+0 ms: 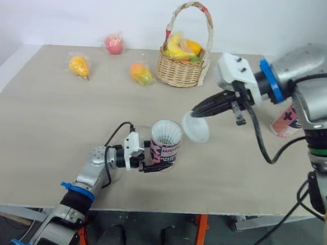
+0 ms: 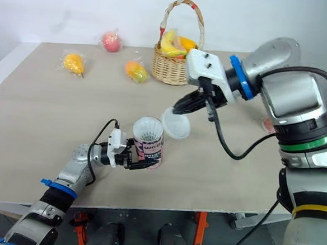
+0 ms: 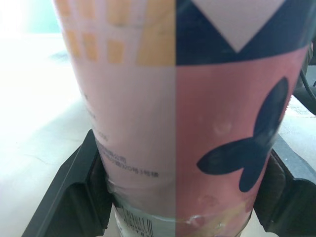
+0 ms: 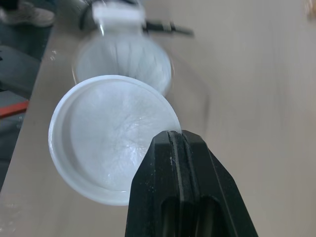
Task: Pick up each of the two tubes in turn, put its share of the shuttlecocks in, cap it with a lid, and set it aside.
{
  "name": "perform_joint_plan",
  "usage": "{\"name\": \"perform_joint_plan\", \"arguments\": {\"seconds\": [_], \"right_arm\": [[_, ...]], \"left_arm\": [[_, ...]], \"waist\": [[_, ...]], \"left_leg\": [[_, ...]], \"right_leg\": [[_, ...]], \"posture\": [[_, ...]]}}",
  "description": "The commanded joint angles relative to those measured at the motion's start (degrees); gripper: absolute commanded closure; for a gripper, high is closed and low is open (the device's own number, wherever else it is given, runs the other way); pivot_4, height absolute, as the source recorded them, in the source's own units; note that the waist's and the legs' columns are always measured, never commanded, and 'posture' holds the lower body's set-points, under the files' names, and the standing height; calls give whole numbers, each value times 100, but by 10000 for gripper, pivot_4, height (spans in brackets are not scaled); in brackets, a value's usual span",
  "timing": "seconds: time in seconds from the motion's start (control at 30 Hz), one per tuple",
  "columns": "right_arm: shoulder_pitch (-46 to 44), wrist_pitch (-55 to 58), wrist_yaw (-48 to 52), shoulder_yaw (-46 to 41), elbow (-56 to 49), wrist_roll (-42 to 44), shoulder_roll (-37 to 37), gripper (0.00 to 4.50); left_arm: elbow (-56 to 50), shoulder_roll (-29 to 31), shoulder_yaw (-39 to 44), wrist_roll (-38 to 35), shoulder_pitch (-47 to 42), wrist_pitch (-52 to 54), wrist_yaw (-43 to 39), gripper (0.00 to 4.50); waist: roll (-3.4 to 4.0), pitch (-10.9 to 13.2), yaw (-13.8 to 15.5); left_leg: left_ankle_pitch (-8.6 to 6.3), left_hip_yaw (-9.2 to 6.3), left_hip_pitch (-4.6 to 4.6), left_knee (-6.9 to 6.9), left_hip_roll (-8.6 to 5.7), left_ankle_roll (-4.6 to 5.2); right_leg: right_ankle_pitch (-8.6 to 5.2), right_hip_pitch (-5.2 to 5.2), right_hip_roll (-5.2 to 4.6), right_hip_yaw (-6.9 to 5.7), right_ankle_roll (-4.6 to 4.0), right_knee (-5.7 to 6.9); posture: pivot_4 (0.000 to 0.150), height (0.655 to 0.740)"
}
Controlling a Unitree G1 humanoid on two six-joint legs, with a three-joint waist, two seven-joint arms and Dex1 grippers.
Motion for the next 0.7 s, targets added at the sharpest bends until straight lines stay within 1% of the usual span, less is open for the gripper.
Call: {"name": "perform_joint_plan", "arguments": {"seconds": [0.03,0.17,0.3,0.53,0.7], "right_arm": [[-380,-148,17,266,117,-331,403,44293],[-520,-427,15,564,300,-663,807,44293],[-563,-686,149,670,347,-833,948,44293],[-537,-870,239,702,298,-935,922,44293],[-451,-1028,252,785,129,-943,705,44293]], "left_arm": [[228,57,-49,181,-11,20,-38,12004],[231,110,-69,194,-24,34,-75,12004],[205,134,-48,192,-13,64,-84,12004],[173,170,-22,178,5,96,-59,12004],[183,174,-23,180,-11,126,-55,12004]], "waist": [[0,-1,3],[-2,-2,6],[-1,-2,7],[-1,-2,5],[-1,-2,6]], "left_leg": [[0,-2,1,0,2,0],[1,-5,-3,1,3,2],[1,-5,-4,-1,3,2],[1,-6,-3,-1,5,2],[1,-7,-3,-1,6,2]], "right_leg": [[2,0,3,-2,-3,0],[4,0,4,-9,-8,0],[3,0,4,-8,-15,0],[3,0,5,-11,-13,1],[2,0,5,-13,-15,1]], "posture": [[1500,7400],[1500,7400],[1500,7400],[1500,7400],[1500,7400]]}}
